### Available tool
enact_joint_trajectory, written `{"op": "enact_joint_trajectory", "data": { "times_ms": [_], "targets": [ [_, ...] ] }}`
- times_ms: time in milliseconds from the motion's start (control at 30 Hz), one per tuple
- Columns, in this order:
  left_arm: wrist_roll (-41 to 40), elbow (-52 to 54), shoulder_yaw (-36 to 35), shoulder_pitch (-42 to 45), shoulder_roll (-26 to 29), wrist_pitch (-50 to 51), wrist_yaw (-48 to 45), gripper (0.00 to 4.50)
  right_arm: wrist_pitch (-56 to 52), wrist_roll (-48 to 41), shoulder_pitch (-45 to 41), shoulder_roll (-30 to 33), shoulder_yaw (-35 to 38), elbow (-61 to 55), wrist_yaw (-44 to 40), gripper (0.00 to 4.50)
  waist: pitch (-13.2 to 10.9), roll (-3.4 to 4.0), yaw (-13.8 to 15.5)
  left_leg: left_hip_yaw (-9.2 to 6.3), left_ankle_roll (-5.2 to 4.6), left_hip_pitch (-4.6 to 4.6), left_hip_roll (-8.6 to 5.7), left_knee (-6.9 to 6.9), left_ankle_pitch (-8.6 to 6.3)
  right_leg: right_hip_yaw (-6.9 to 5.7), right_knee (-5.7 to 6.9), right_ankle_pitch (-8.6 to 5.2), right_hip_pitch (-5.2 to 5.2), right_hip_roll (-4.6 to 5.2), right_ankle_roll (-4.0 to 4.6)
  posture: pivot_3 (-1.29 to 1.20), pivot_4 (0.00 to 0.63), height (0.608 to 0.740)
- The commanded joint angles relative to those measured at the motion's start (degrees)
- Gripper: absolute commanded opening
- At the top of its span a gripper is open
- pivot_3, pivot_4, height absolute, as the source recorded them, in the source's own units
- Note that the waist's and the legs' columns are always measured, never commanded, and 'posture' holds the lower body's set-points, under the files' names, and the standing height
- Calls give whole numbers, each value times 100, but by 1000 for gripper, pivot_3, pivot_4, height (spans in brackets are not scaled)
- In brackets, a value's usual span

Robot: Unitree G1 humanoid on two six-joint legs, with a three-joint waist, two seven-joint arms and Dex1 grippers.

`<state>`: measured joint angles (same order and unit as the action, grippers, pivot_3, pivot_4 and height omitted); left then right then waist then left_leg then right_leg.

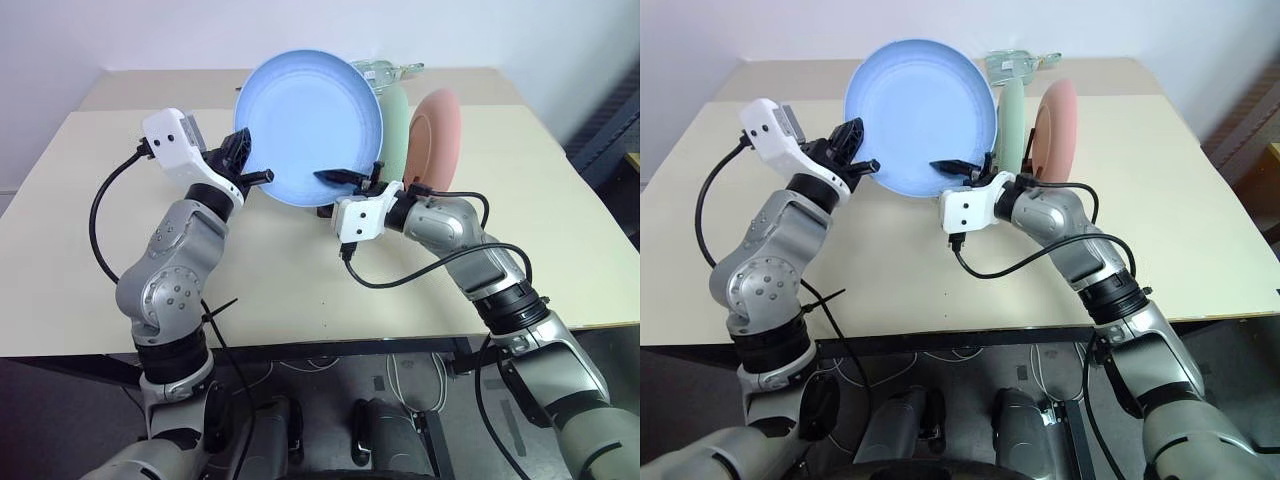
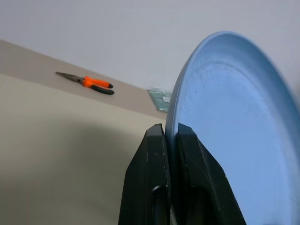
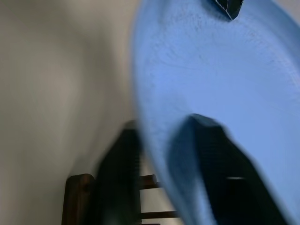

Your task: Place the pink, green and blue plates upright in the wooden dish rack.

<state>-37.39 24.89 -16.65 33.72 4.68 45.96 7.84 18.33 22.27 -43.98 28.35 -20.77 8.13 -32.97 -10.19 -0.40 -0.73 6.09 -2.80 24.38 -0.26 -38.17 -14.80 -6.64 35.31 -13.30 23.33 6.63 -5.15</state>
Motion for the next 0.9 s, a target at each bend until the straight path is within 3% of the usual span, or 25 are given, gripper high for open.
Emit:
{"op": "enact_joint_trajectory", "data": {
  "times_ms": [33,100,200,300,400,533,700,900],
  "targets": [
    [-436,124,-270,70,-167,-143,84,1554,152,-9,-82,5,231,-152,196,0,-1,0,12,-2,0,0,0,0,0,0,-1,0,-2,0,0,0,150,740],
    [-723,-62,-821,309,-373,-533,477,2575,290,-44,-135,-28,292,-237,283,0,-2,-1,9,-2,0,1,-1,-2,0,0,-1,0,-2,3,0,0,150,740],
    [-523,-454,-1390,536,-287,-1122,989,4088,423,-287,-228,-127,391,-407,277,0,-2,-1,-15,-6,2,0,3,-2,1,0,0,0,-2,1,1,0,150,740],
    [286,-991,-1401,337,278,-1400,1147,4088,-217,-1530,-272,-616,719,-978,13,0,-3,1,-43,-3,3,-3,5,1,2,3,0,0,-2,-13,1,0,150,740],
    [961,-1330,-934,-118,751,-1492,902,4088,-1883,-3116,-314,-1349,1250,-1565,58,0,-3,1,-19,-4,6,-2,10,4,4,2,2,0,0,-20,2,0,150,740],
    [1132,-1359,-596,-563,658,-1545,645,4088,-4437,-4822,-469,-2180,2116,-1959,1058,0,8,-16,130,-15,3,2,5,1,1,-7,3,1,-12,-13,2,0,150,740],
    [1243,-1207,-284,-855,495,-1608,379,4088,-5786,-5671,-661,-2617,2836,-2019,2180,0,7,-14,127,-11,18,12,-4,5,-11,-4,0,1,10,8,3,0,150,740],
    [1322,-1079,-10,-953,476,-1647,28,4088,-6466,-6256,-822,-2823,3490,-1728,2987,0,5,-11,-1,0,3,12,-2,11,-2,-2,12,1,20,1,4,0,150,740]
  ]
}}
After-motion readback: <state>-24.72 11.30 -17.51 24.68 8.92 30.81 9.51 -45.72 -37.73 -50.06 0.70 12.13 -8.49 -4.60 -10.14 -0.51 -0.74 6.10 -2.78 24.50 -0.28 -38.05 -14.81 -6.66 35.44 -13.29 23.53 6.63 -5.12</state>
